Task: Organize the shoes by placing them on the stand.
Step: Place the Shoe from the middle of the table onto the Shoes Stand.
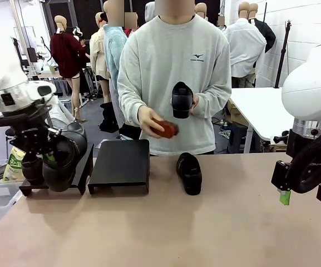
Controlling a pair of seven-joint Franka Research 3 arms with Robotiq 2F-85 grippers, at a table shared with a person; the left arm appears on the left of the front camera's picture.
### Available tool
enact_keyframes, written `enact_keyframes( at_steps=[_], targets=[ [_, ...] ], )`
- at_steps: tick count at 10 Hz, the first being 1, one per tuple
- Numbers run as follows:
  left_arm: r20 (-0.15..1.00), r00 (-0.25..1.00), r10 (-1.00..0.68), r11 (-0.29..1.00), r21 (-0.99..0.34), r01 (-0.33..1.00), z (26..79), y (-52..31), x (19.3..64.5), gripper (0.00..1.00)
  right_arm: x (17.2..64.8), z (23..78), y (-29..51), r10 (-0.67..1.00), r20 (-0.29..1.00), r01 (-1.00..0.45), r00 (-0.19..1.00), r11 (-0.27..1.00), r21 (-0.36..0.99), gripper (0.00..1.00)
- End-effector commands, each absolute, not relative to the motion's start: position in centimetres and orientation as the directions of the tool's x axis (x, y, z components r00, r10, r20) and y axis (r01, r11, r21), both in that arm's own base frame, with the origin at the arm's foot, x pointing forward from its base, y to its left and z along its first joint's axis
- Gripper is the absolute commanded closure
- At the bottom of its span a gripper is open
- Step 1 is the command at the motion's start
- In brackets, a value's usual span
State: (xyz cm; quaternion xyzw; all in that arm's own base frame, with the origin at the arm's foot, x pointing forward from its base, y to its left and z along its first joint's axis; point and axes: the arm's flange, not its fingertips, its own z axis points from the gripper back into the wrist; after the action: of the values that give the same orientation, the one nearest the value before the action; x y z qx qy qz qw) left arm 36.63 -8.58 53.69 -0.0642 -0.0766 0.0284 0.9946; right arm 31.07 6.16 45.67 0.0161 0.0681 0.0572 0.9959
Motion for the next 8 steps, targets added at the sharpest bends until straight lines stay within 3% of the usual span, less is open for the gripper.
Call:
enact_keyframes(
  at_steps=[1,4,6,8],
  targets=[
    [0.170,0.985,0.016,0.997,-0.080,-0.002,54.1,-10.1,36.3,1.00,31.0,45.8,6.1,0.129,-0.140,-0.124,0.982,0.991,0.043,0.00],
    [0.147,0.988,0.051,0.992,-0.121,-0.033,53.5,-9.1,36.5,1.00,31.0,45.8,6.1,0.129,-0.140,-0.124,0.982,0.991,0.043,0.00],
    [0.340,0.937,0.081,0.996,-0.058,-0.065,52.8,-8.2,38.6,1.00,31.0,45.8,6.1,0.129,-0.140,-0.124,0.982,0.991,0.043,0.00],
    [0.412,0.911,-0.015,0.999,-0.028,0.029,52.2,-6.0,41.7,1.00,31.0,45.8,6.1,0.129,-0.140,-0.124,0.982,0.991,0.043,0.00]
  ],
)
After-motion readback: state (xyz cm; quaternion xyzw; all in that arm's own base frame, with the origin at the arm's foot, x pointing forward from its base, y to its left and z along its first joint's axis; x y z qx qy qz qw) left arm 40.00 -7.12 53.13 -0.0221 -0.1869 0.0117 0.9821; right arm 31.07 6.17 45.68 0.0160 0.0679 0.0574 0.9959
